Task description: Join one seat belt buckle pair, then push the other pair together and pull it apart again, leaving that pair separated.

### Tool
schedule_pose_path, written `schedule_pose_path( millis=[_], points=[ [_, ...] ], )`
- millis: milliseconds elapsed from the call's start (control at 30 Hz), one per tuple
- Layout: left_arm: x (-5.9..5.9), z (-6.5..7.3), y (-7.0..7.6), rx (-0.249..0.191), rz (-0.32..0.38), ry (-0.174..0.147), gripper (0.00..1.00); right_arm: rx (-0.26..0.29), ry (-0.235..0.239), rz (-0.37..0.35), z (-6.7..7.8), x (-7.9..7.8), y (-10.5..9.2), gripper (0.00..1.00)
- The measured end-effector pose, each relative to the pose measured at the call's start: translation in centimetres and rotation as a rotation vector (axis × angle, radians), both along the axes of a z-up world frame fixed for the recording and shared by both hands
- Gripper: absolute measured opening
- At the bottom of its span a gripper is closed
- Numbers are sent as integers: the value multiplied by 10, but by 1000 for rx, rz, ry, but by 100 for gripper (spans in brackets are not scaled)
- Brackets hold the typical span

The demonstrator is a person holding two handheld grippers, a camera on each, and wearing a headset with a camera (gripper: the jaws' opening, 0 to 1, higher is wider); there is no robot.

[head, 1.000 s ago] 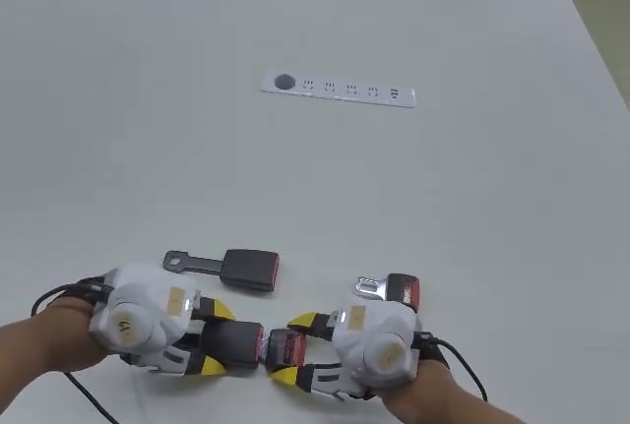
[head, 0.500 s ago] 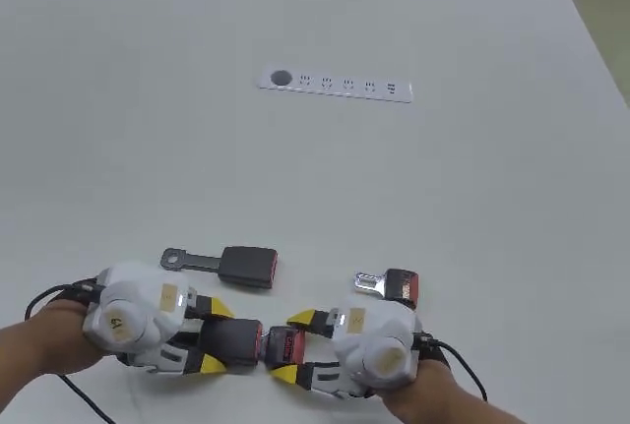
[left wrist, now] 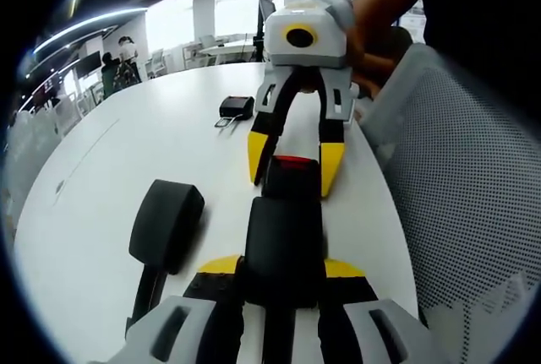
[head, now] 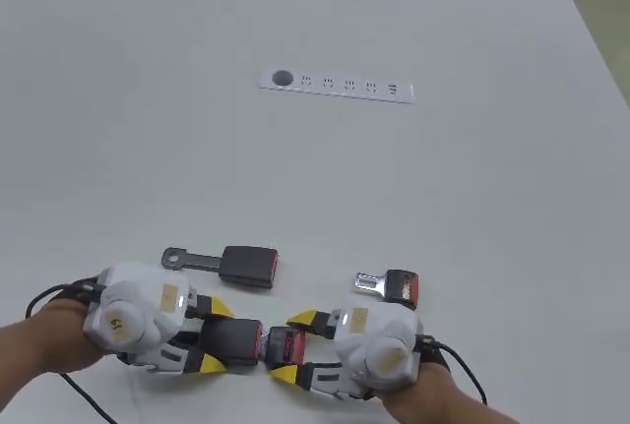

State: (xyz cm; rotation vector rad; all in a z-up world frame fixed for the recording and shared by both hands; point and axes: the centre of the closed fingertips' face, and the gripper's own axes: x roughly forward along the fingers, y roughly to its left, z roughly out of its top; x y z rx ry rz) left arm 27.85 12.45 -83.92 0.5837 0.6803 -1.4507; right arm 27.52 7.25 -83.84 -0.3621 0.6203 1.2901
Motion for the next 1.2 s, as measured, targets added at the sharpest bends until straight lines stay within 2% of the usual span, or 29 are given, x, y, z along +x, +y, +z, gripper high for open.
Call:
schedule_pose_path(
  millis=[133,200,267,367,467,533,600,633,667,700,833,900,967,1067,1200],
  points=[
    [0,0,0,4,1,-7,34,-1,0,-5,0,0,0,35],
    [0,0,0,9,7,0,34,-5,8,-3,0,1,0,35],
    [0,-1,0,21,-10,-6,35,-31,-6,26,0,0,0,36],
    [-1,-1,-1,30,-12,-7,35,-26,11,14,0,1,0,37],
    [-2,-1,-2,41,-10,-11,36,-42,-17,22,1,-1,1,38],
    [-2,-1,-2,51,-3,-7,36,-75,-28,26,-2,-2,-1,38],
    [-3,-1,-3,72,-3,-10,37,-73,-29,19,0,-4,0,48],
    [-4,-1,-4,82,5,-7,39,-44,-3,-7,4,-5,3,56],
    [-1,-1,-3,99,28,-11,41,-29,-2,-24,8,-3,3,66],
    [-3,0,0,113,41,-2,45,-14,-14,-43,13,1,3,70],
    [-4,16,0,70,74,-18,61,6,-23,-74,24,7,-8,79],
    [2,25,3,58,102,-57,67,8,-30,-90,28,12,-17,82],
    [10,31,10,56,138,-91,70,9,-28,-111,31,17,-29,82],
    [16,40,13,25,178,-86,71,17,-23,-137,38,25,-43,84],
    [31,49,17,12,207,-112,78,5,-28,-179,41,38,-68,85]
  ],
)
